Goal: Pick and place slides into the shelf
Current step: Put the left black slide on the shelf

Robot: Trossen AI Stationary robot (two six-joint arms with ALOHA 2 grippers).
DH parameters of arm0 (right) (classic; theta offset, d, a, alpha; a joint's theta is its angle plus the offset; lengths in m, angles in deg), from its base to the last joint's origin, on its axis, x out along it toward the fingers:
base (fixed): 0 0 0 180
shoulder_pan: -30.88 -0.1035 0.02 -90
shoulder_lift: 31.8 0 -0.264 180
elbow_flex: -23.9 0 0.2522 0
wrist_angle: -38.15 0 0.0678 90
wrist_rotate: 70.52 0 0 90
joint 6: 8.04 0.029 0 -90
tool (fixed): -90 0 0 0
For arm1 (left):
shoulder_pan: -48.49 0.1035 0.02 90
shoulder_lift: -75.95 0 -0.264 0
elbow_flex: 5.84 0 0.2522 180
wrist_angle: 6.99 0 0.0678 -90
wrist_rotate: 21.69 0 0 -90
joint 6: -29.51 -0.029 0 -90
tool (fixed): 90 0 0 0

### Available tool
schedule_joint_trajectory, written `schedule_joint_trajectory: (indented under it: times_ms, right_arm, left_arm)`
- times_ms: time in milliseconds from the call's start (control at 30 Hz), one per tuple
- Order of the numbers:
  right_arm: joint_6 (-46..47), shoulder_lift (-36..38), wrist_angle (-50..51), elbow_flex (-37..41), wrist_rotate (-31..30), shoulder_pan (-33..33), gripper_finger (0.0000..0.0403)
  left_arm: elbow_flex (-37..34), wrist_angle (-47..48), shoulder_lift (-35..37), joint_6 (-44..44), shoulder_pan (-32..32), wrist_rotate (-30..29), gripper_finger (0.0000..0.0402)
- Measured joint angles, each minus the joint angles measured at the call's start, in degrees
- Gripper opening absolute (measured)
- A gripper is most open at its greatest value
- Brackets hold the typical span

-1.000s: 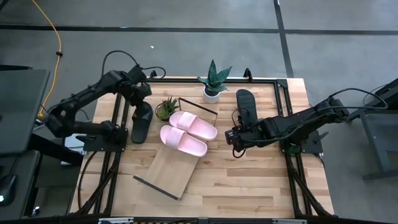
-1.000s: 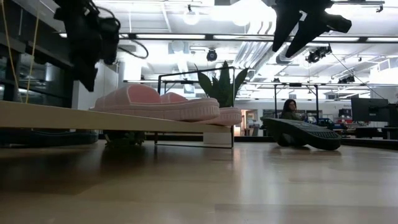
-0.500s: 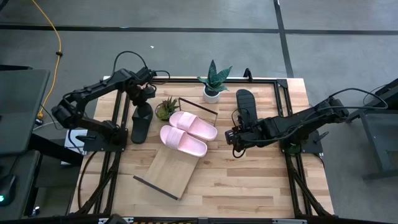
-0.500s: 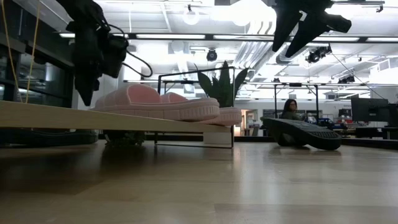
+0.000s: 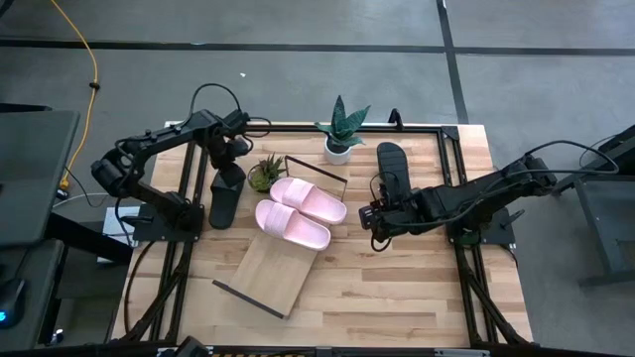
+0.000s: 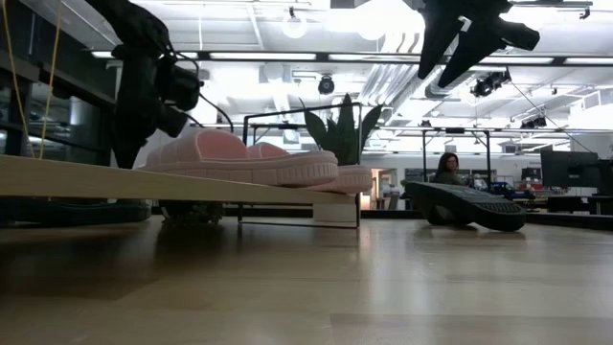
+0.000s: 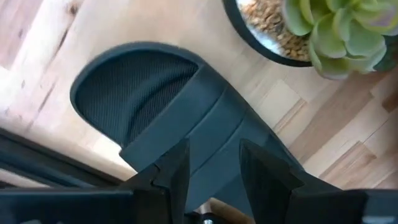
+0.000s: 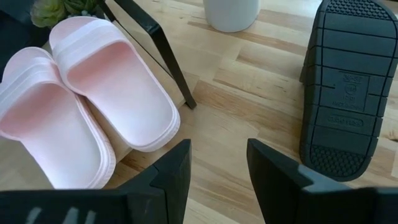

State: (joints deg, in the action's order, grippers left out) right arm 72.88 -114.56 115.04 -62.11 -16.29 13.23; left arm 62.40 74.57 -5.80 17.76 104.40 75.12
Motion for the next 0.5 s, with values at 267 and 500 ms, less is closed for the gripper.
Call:
schedule_joint_trajectory:
  times_ms: [267, 500]
  right_arm:
    - [0.0, 0.0, 0.0, 0.0, 0.4, 0.0, 0.0146]
    - [-0.5, 0.0, 0.7, 0.0, 0.1, 0.0, 0.0146]
  left_arm:
    - [0.0, 4.7, 3.2, 5.0, -0.5, -0.4, 0.0127]
    - [0.0, 7.3, 17.7, 12.9, -7.2, -5.9, 0.0126]
